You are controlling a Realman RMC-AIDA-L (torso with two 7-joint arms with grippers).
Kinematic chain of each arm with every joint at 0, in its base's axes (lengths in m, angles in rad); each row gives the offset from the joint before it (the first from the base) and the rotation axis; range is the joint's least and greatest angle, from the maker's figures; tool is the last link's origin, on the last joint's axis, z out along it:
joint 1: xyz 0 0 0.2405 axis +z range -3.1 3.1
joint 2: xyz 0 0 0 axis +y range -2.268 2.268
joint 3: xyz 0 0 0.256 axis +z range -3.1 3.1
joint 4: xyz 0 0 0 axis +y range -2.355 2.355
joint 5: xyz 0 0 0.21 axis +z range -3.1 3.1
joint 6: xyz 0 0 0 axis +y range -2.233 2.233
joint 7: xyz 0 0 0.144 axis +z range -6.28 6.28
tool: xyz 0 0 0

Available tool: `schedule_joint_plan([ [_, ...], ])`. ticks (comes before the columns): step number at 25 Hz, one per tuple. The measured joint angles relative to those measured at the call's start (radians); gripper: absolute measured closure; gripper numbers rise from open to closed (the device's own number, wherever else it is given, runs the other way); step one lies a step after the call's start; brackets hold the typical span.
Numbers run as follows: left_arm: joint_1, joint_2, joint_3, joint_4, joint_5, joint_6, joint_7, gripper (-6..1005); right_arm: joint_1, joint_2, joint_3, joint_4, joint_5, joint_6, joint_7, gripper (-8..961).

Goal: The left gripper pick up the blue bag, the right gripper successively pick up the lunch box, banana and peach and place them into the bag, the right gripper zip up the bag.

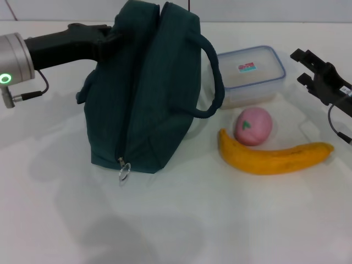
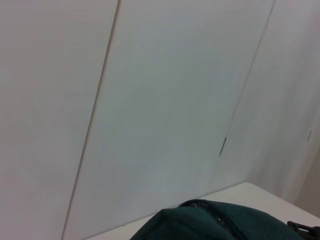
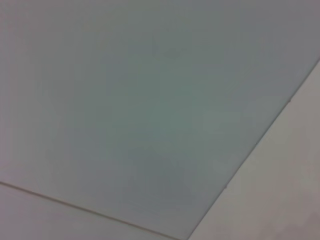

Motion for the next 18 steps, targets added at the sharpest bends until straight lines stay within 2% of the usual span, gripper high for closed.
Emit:
schedule_joint_plan([
  [6,-0.004,0.001,0.026,0.000,0.002,-0.001,0.000,894,0.034,0.000,-0.003,-0.004,-0.003,0.040,0.059,113],
  [12,-0.011,0.002,0.047,0.005,0.000,-0.003,0.000,895,0.075,0.000,-0.064,-0.007,-0.004,0.108,0.127,113],
  [18,-0.016,0.001,0.050,0.007,0.003,-0.002,0.000,895,0.085,0.000,-0.099,-0.036,-0.002,0.159,0.179,114],
])
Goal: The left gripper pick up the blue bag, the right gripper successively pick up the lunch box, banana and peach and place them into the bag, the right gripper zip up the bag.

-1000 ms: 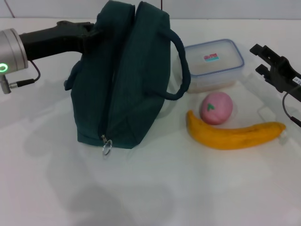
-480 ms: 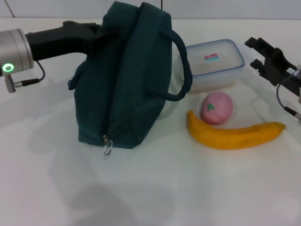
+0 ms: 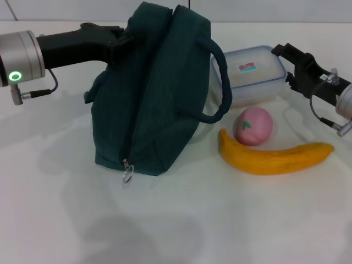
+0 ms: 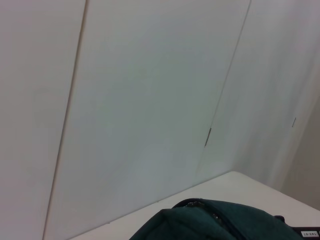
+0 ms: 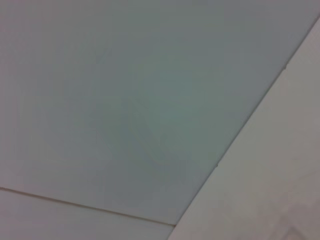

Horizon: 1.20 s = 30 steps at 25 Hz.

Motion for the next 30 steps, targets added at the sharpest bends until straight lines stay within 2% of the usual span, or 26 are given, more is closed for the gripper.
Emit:
schedule_joint_plan([
  [16,-0.001,0.000,0.013,-0.001,-0.005,0.008,0.022,895,0.038,0.000,-0.008,-0.021,0.006,0.081,0.016,114],
  [30,-0.001,0.001,0.013,0.000,-0.004,0.004,0.026,896,0.031,0.000,-0.026,-0.037,0.007,0.052,0.013,125],
])
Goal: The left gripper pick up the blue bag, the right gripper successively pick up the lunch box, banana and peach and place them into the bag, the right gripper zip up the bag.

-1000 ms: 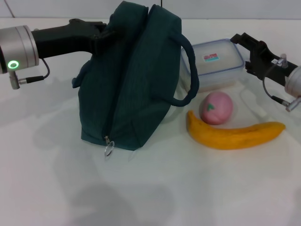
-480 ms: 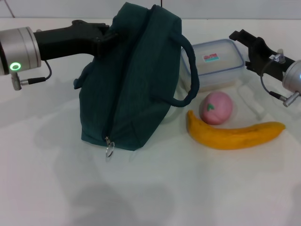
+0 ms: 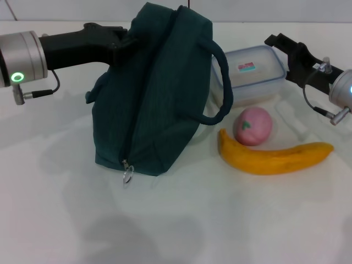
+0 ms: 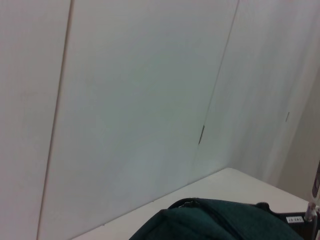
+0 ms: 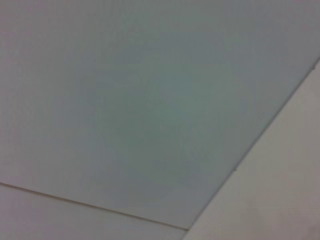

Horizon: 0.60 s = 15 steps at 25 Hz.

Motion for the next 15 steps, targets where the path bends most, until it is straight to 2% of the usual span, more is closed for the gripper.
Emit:
schedule_joint_plan([
  [6,0.003,0.001,0.000,0.001,0.006,-0.002,0.001,896,-0.008,0.000,-0.001,-0.038,0.002,0.004,-0.006,143],
  [12,0.007,0.001,0.000,0.003,0.007,0.002,0.002,896,-0.008,0.000,0.000,-0.037,0.003,0.015,-0.019,354],
  [15,0.007,0.001,0.000,0.003,0.007,0.003,0.002,896,-0.008,0.000,-0.001,-0.032,0.003,0.015,-0.019,415],
])
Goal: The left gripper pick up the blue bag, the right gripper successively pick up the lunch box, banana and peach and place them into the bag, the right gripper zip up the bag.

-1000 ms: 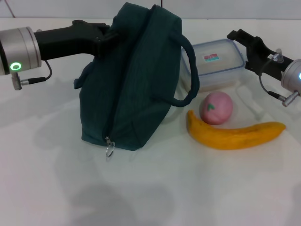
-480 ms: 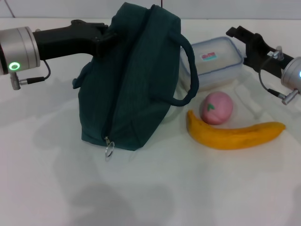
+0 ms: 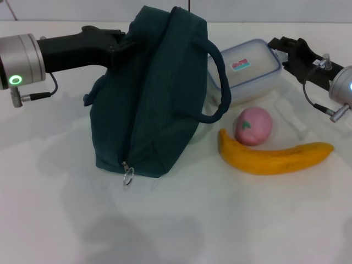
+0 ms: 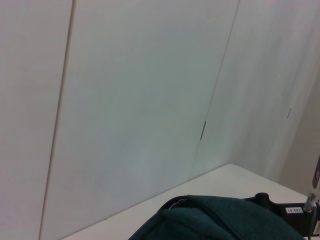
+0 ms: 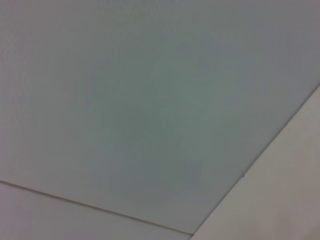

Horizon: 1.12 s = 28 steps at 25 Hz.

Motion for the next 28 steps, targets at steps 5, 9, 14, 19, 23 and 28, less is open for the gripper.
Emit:
schedule_joint_plan([
  [5,0.001,0.000,0.001,0.000,0.001,-0.001,0.000,896,-0.007,0.000,-0.002,0.001,0.001,0.000,-0.011,517],
  [9,0.001,0.000,0.001,0.000,0.001,-0.002,0.000,896,-0.016,0.000,0.000,-0.011,0.001,-0.006,-0.040,637],
  [14,0.001,0.000,0.001,0.000,0.001,-0.002,0.000,896,-0.024,0.000,0.001,-0.016,0.028,-0.019,-0.101,743],
  [19,0.004,-0.001,0.001,0.000,-0.006,-0.001,-0.001,896,-0.036,0.000,-0.003,-0.018,0.076,-0.033,-0.177,796],
  [23,0.005,-0.003,0.000,-0.003,-0.008,0.000,-0.004,896,-0.038,0.000,-0.005,-0.018,0.071,-0.037,-0.208,816],
  [28,0.005,-0.003,0.000,-0.011,-0.035,0.002,-0.004,896,-0.054,0.000,-0.011,-0.018,0.075,-0.073,-0.288,819],
])
